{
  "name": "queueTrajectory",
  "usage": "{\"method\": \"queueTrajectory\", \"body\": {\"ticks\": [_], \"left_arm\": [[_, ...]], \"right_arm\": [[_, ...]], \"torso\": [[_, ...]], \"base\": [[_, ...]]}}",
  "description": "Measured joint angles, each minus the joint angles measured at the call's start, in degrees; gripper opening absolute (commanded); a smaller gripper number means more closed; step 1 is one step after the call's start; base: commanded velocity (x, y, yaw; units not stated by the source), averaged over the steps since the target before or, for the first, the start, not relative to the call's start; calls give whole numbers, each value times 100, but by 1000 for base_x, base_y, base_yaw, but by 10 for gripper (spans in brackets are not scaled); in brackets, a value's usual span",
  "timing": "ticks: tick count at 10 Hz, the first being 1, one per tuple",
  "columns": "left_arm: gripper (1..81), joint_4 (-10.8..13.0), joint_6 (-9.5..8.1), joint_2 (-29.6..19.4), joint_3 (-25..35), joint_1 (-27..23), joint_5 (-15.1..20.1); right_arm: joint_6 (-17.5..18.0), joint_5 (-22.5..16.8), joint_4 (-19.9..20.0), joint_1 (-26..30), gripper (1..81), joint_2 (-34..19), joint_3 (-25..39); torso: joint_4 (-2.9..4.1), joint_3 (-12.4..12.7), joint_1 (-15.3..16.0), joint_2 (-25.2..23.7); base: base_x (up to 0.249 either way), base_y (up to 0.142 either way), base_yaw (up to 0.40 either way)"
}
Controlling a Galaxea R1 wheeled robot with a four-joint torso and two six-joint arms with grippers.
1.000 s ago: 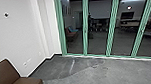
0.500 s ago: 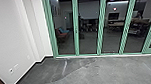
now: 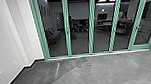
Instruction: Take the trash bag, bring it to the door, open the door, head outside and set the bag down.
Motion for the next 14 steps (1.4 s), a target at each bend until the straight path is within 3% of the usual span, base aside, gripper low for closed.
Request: {"method": "queueTrajectory", "body": {"ticks": [14], "left_arm": [[10,0,0,0,0,16,-13]], "right_arm": [[-2,17,-2,2,811,0,0]], "torso": [[0,0,0,0]], "base": [[0,0,-258]]}}
